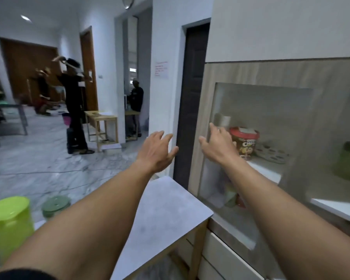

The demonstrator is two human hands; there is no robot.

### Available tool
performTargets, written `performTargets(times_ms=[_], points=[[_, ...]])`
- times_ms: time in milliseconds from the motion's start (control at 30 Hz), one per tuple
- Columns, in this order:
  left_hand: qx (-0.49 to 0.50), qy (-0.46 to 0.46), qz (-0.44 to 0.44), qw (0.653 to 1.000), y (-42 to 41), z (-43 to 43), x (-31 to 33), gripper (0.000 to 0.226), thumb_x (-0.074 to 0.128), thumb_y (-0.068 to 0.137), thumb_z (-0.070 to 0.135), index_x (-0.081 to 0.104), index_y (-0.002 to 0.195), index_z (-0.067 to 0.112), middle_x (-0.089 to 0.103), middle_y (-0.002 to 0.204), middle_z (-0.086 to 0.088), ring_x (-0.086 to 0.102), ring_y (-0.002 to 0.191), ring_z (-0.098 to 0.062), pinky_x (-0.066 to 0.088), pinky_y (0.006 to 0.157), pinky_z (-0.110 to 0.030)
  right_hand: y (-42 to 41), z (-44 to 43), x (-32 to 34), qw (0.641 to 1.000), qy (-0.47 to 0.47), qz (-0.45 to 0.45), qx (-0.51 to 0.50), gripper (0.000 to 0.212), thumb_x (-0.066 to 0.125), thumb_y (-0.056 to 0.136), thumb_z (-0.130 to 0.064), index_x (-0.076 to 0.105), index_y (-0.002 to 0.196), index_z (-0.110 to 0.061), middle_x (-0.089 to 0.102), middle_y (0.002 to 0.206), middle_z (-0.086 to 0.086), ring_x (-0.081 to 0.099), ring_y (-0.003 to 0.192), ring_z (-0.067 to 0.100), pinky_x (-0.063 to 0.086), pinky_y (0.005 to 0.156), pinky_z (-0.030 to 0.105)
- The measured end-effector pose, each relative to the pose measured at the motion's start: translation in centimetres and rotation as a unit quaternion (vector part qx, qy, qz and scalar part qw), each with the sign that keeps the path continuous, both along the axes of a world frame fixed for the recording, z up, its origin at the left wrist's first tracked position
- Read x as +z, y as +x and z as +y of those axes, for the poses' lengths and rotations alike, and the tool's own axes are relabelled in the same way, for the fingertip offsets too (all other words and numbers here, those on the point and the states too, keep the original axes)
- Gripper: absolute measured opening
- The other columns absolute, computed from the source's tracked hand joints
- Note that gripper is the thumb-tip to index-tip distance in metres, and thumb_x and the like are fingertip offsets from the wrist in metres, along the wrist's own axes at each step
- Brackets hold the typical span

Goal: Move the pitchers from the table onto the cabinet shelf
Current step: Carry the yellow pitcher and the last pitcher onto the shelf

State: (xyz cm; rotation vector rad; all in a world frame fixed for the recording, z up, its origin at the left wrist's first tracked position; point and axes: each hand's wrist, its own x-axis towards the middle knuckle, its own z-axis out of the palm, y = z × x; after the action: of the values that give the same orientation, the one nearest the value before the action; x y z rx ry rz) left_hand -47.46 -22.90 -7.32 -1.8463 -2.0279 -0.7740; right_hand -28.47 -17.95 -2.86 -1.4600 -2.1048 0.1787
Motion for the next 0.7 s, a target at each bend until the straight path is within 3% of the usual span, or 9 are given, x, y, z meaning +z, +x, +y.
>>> performTargets(times_ms=[300, 533, 700], points=[[0.135, -0.021, -0.032, 0.990, -17.9, -9.5, -4.4, 0.060, 0.042, 0.095, 0.051, 0.040, 0.145, 0.018, 0.043, 0.146, -0.012, 0.035, 0.137, -0.029, 0.034, 0.111, -0.044, -19.8, -4.5, -3.6, 0.990, -0.028, 0.024, 0.135, 0.061, 0.043, 0.100, -0.039, 0.025, 0.154, -0.017, 0.030, 0.156, 0.016, 0.028, 0.144, 0.037, 0.027, 0.113, 0.059], [0.227, -0.054, -0.104, 0.967, -26.2, -14.6, -10.1, 0.055, 0.044, 0.096, 0.048, 0.040, 0.145, 0.022, 0.040, 0.147, -0.010, 0.036, 0.134, -0.032, 0.040, 0.102, -0.045, -31.2, -6.4, -8.6, 0.971, -0.074, 0.023, 0.226, 0.053, 0.038, 0.101, -0.026, 0.028, 0.151, -0.013, 0.036, 0.149, 0.020, 0.035, 0.136, 0.040, 0.034, 0.109, 0.055], [0.295, -0.033, -0.144, 0.944, -29.9, -16.3, -14.5, 0.046, 0.049, 0.095, 0.042, 0.048, 0.136, 0.022, 0.047, 0.135, -0.007, 0.043, 0.124, -0.032, 0.043, 0.096, -0.044, -37.6, -6.9, -14.4, 0.956, -0.115, -0.003, 0.269, 0.057, 0.044, 0.100, -0.032, 0.028, 0.152, -0.014, 0.033, 0.153, 0.017, 0.034, 0.139, 0.038, 0.035, 0.109, 0.055]])
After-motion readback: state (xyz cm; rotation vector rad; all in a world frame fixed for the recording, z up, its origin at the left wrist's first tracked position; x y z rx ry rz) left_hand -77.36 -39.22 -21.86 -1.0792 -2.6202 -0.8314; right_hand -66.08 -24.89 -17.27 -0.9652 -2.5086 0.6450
